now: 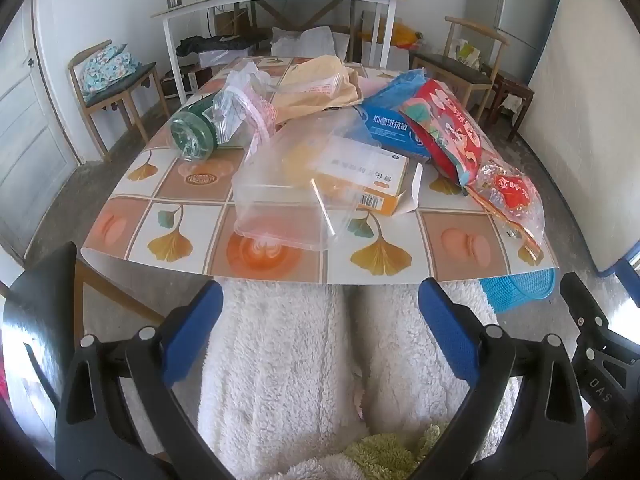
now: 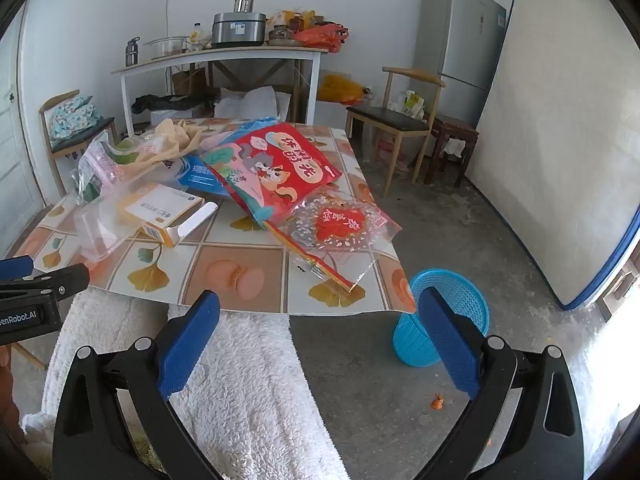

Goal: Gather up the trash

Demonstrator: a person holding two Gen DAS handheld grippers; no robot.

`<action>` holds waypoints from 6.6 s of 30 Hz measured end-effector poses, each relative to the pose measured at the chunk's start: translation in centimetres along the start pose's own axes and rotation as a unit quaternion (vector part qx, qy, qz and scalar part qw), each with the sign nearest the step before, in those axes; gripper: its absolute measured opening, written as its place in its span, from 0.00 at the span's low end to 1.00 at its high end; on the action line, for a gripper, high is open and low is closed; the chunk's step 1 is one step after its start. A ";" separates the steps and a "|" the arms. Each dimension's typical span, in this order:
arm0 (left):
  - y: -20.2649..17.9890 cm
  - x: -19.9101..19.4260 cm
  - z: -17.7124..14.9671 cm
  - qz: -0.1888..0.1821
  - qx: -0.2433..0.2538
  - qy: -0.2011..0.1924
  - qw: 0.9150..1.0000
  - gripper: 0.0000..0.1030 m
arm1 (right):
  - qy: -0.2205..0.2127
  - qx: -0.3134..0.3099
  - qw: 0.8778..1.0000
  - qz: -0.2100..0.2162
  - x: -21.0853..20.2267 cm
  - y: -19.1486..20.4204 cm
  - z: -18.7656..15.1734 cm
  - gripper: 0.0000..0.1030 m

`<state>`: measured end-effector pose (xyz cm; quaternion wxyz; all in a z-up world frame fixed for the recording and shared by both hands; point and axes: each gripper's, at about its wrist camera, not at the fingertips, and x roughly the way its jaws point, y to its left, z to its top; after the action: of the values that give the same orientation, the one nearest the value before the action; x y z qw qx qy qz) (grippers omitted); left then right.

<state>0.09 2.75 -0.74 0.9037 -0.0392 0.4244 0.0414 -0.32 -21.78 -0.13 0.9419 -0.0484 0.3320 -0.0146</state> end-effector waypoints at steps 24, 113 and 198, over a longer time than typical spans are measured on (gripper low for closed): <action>0.0 0.0 0.1 -0.001 0.000 0.001 1.000 0.91 | 0.000 0.001 1.000 0.001 -0.1 0.0 -0.1 0.94; 15.4 3.4 11.3 -0.182 -0.083 -0.124 0.972 0.91 | 0.014 -0.011 0.959 0.283 8.2 9.9 14.4 0.94; 11.3 0.1 10.7 -0.153 -0.029 -0.155 0.976 0.24 | -0.066 -0.162 0.984 0.044 10.4 7.3 14.4 0.12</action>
<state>7.14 15.09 5.61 0.9526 -0.1232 0.2666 -0.0795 16.82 -13.96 3.78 0.9411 -0.1863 0.2693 0.0843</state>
